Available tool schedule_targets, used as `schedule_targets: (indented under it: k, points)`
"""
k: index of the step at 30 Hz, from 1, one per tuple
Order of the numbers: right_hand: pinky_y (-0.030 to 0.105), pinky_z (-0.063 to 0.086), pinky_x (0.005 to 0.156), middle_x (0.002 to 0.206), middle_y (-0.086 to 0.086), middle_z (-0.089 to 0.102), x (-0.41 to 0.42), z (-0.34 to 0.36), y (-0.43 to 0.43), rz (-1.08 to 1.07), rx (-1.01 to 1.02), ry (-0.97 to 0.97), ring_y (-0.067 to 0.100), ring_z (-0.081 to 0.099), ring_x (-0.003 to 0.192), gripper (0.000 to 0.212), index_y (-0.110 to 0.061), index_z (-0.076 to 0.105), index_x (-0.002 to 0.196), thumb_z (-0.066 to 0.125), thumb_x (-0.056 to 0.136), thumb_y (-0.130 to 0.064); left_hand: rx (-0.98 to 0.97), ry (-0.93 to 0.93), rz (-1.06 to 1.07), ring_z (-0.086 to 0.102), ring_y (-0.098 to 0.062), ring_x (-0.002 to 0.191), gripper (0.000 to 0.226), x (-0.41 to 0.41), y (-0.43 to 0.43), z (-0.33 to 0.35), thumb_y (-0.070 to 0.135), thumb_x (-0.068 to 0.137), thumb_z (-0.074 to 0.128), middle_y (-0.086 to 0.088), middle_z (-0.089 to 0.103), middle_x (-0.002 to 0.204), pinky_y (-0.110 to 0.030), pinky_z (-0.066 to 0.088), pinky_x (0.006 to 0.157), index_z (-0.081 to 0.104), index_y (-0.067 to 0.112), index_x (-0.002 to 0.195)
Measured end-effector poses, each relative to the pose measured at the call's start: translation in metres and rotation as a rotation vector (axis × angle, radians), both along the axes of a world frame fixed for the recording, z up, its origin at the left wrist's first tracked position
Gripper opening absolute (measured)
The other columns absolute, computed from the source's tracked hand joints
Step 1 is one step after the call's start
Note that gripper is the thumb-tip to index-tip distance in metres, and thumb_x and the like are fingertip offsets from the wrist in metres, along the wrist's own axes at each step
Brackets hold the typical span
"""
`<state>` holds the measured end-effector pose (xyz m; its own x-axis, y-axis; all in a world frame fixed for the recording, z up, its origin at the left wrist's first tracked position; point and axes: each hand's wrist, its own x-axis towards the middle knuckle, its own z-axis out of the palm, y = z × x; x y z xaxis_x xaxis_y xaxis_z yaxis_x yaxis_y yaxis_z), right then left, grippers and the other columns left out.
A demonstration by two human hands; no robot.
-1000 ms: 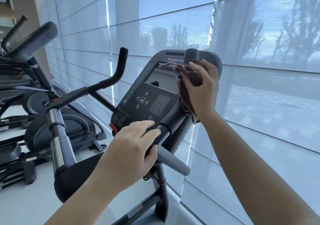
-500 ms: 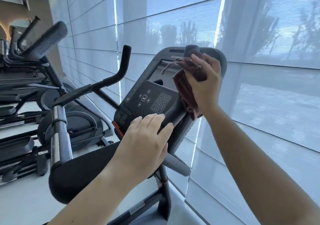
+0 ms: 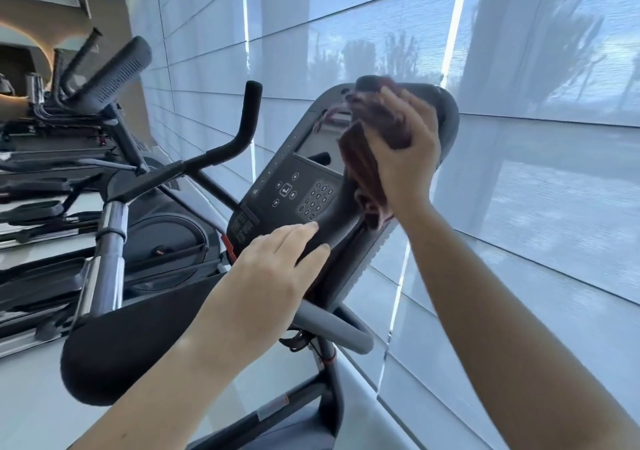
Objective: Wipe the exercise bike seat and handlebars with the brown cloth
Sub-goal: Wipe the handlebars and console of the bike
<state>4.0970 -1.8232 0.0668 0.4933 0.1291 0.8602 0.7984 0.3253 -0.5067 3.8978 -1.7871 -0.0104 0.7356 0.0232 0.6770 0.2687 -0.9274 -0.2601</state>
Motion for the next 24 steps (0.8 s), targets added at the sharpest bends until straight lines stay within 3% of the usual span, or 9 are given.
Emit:
schedule_targets:
  k: [3,5,10,14,19,24]
  points:
    - [0.02,0.037,0.103,0.121,0.009,0.053,-0.007,0.006,0.002,0.044,0.014,0.0,0.002,0.05,0.111,0.037,-0.015,0.064,0.112,0.071,0.076,-0.012,0.016,-0.032,0.008,0.061,-0.033,0.1,0.044,-0.007,0.001,-0.002,-0.008,0.062,0.069,-0.02,0.062,0.114,-0.042,0.052,0.08,0.065,0.002,0.105]
    - [0.017,0.036,0.103,0.123,0.009,0.053,-0.012,-0.022,-0.002,0.033,0.023,0.025,0.009,0.05,0.116,0.039,-0.014,0.063,0.113,0.07,0.075,-0.008,0.033,-0.046,-0.007,0.061,-0.034,0.1,0.039,-0.008,0.001,-0.001,-0.007,0.067,0.066,-0.02,0.062,0.113,-0.045,0.052,0.081,0.065,0.002,0.105]
    - [0.016,0.042,0.095,0.119,-0.003,0.061,-0.055,-0.104,-0.009,0.204,0.111,0.332,0.008,0.056,0.113,0.036,-0.035,0.066,0.104,0.07,0.074,-0.017,-0.026,-0.046,0.002,0.063,-0.032,0.093,0.035,-0.031,0.003,-0.007,0.011,0.08,0.045,-0.017,0.065,0.108,-0.044,0.053,0.077,0.066,0.004,0.107]
    - [0.031,0.046,0.098,0.114,0.004,0.061,-0.051,-0.067,-0.008,0.033,0.117,0.345,0.009,0.06,0.106,0.032,-0.042,0.064,0.095,0.073,0.074,-0.019,-0.088,0.017,-0.035,0.064,-0.03,0.094,0.04,-0.056,0.01,-0.007,0.02,0.081,0.041,-0.016,0.066,0.106,-0.043,0.053,0.079,0.065,0.004,0.11]
    - [0.02,0.043,0.097,0.114,-0.003,0.059,-0.087,-0.066,-0.004,-0.109,0.098,0.356,0.007,0.057,0.108,0.029,-0.039,0.064,0.097,0.072,0.076,-0.02,-0.168,0.115,-0.184,0.058,-0.028,0.107,0.042,-0.08,0.029,-0.005,0.025,0.083,0.043,-0.014,0.061,0.119,-0.043,0.049,0.086,0.061,0.007,0.117]
    - [0.029,0.047,0.093,0.11,-0.004,0.064,-0.141,-0.095,-0.01,-0.183,0.018,0.413,0.0,0.061,0.098,0.027,-0.042,0.065,0.085,0.074,0.074,-0.019,-0.212,0.155,-0.363,0.057,-0.026,0.11,0.044,-0.097,0.054,-0.005,0.03,0.085,0.043,-0.012,0.06,0.12,-0.043,0.048,0.09,0.062,0.008,0.117]
